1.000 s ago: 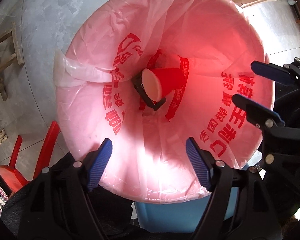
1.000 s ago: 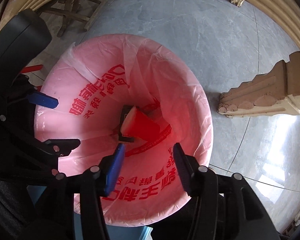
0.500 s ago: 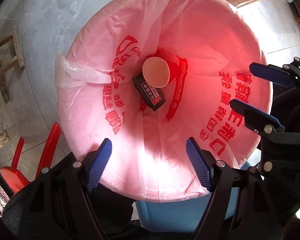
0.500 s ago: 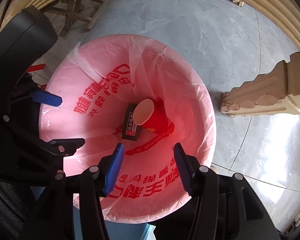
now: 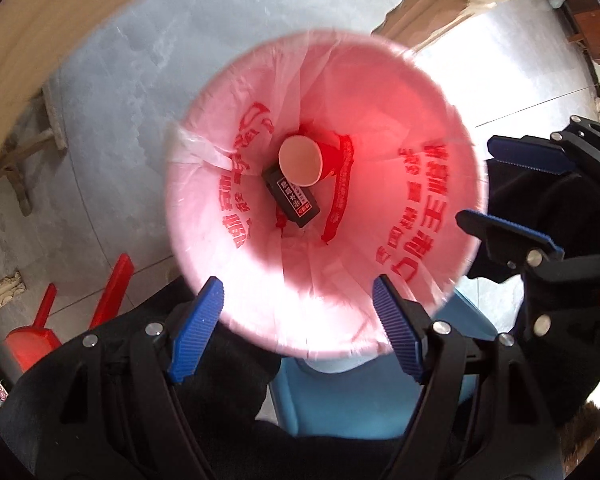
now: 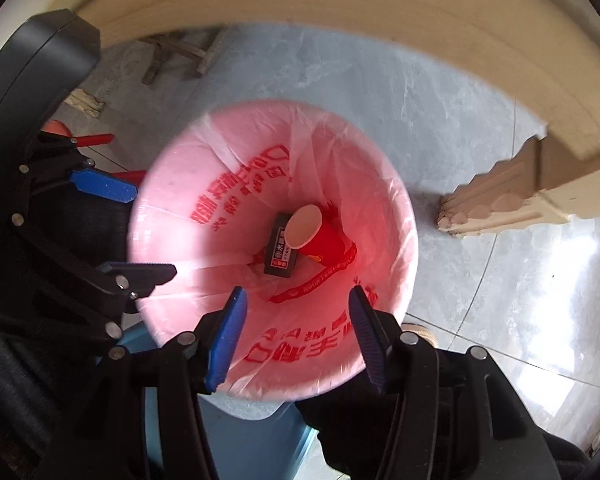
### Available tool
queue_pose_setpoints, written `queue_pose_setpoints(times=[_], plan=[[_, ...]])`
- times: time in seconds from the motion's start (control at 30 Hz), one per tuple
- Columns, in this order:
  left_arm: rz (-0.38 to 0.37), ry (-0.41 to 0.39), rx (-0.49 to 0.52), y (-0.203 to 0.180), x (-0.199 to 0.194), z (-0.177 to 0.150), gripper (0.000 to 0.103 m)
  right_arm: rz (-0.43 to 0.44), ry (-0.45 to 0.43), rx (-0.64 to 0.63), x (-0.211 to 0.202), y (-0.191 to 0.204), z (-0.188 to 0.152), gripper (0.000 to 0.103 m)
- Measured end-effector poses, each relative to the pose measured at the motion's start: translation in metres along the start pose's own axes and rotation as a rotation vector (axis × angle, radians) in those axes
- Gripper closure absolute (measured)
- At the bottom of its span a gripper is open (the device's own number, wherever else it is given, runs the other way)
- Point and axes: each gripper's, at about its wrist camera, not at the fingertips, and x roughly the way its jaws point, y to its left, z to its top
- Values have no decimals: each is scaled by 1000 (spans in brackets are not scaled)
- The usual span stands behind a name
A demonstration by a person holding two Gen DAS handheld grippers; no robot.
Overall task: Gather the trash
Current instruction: 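Move both open tools back over the table toward the boxes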
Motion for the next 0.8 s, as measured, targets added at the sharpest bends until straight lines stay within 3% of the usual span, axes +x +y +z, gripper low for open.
queue_pose_setpoints(times=[0.13,0.33,0.6,0.67,0.8], plan=[[-15,-74,8,-1,-50,-25,28,-13,-71,-34,-48,5,-4,37],[-73,-203,-30,8,-152,-47,28,11,-224,-58,-147,-6,3,36],[-7,-411,-64,17,-310,-15,28,-42,-367,-209,-266,-23,43,30],[35,-436,-77,15,-336,-4,22,-41,-384,-242,-288,-30,56,30],[8,-434,-97,13,-359,17,21,9,-389,-325,-315,-37,75,30]])
